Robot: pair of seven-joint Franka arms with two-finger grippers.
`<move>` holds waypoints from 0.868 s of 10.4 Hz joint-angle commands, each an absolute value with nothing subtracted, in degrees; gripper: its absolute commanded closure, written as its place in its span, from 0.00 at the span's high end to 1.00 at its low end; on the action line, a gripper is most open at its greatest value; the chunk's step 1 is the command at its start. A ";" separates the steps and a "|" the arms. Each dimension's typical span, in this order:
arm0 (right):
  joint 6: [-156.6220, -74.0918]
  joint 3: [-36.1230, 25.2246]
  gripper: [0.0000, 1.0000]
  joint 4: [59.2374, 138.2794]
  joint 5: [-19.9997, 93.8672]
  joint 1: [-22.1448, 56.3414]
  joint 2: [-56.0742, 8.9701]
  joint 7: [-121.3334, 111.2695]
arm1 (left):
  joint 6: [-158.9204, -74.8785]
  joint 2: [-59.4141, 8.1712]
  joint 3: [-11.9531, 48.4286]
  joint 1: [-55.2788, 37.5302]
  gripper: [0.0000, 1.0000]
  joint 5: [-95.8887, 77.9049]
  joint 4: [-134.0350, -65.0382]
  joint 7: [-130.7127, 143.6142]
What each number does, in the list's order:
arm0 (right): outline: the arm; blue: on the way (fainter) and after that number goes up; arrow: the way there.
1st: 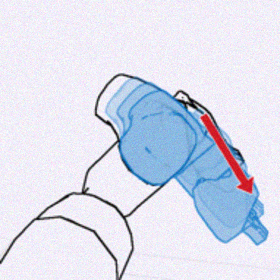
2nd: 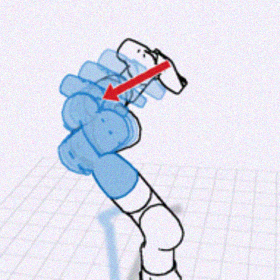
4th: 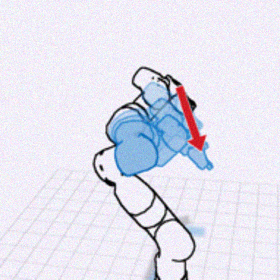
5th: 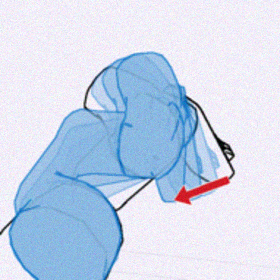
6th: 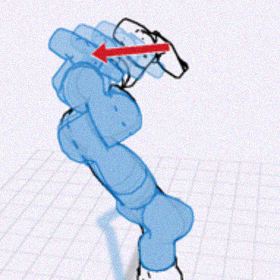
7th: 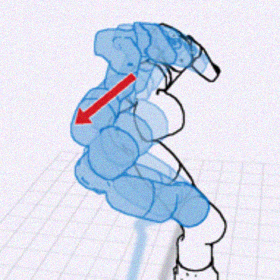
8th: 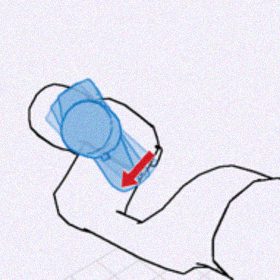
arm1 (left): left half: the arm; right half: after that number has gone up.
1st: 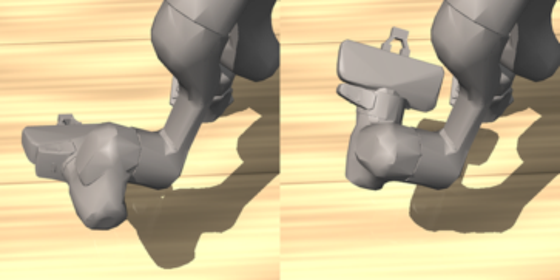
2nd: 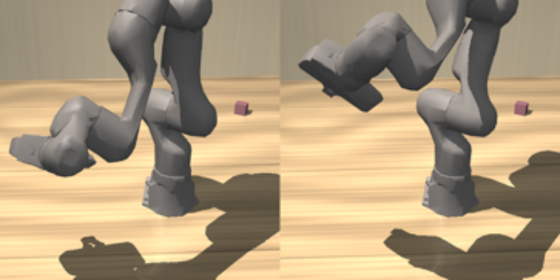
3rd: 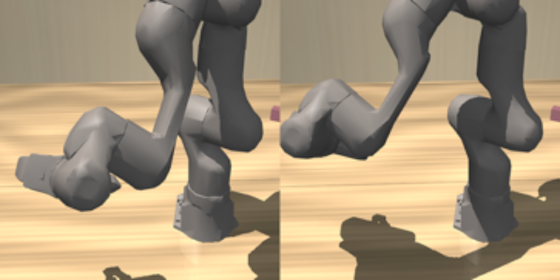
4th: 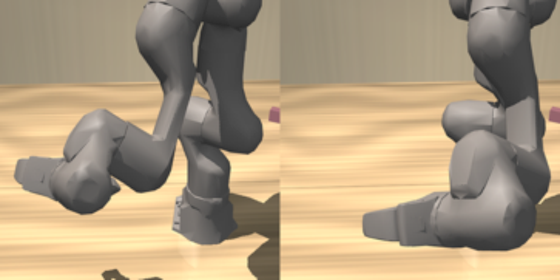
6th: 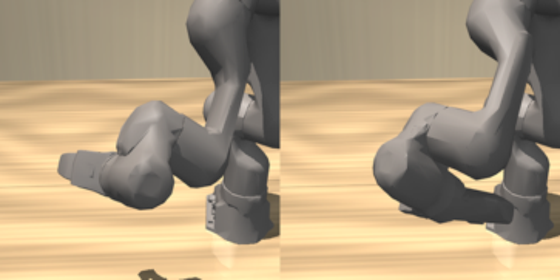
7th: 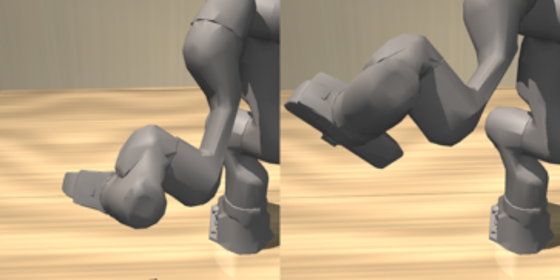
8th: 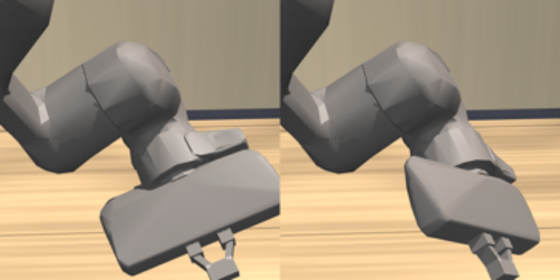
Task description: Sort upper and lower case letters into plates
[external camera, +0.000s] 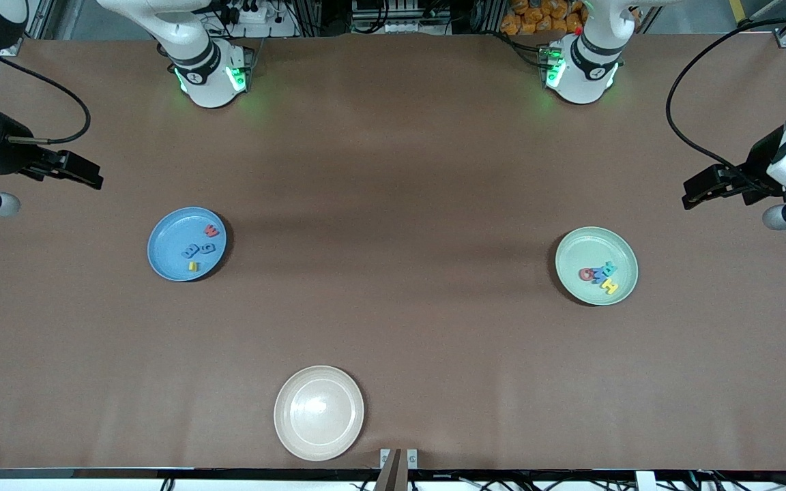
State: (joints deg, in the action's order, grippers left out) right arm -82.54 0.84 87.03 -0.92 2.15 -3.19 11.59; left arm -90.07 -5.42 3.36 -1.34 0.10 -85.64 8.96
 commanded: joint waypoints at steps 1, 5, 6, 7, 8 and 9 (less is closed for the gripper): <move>-83.23 0.79 1.00 88.50 -1.49 2.11 -1.76 10.37 | -89.65 -4.92 3.43 -0.97 1.00 -1.05 -85.69 9.58; -83.23 1.05 1.00 88.59 -1.41 2.37 -1.85 10.28 | -89.65 -4.92 3.34 -0.88 1.00 -0.26 -84.38 8.70; -83.23 1.05 1.00 88.59 -1.41 2.37 -1.85 10.28 | -89.65 -4.92 3.17 -0.88 1.00 -0.26 -84.29 8.27; -83.23 1.05 1.00 88.59 -1.32 2.29 -1.85 10.28 | -89.65 -4.92 3.16 -0.88 1.00 0.26 -84.20 7.39; -83.23 1.05 1.00 88.59 -1.32 2.20 -1.85 10.28 | -89.65 -4.92 3.25 -0.88 1.00 1.22 -84.29 6.77; -83.32 1.05 1.00 88.51 -1.23 2.11 -1.93 10.28 | -89.74 -5.01 3.34 -1.05 1.00 2.01 -84.20 6.68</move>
State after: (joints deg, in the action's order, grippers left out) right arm -82.65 0.97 87.05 -0.93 2.24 -3.17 10.82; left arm -90.09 -5.39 3.17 -1.16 0.48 -84.53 7.99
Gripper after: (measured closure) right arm 0.000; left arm 0.000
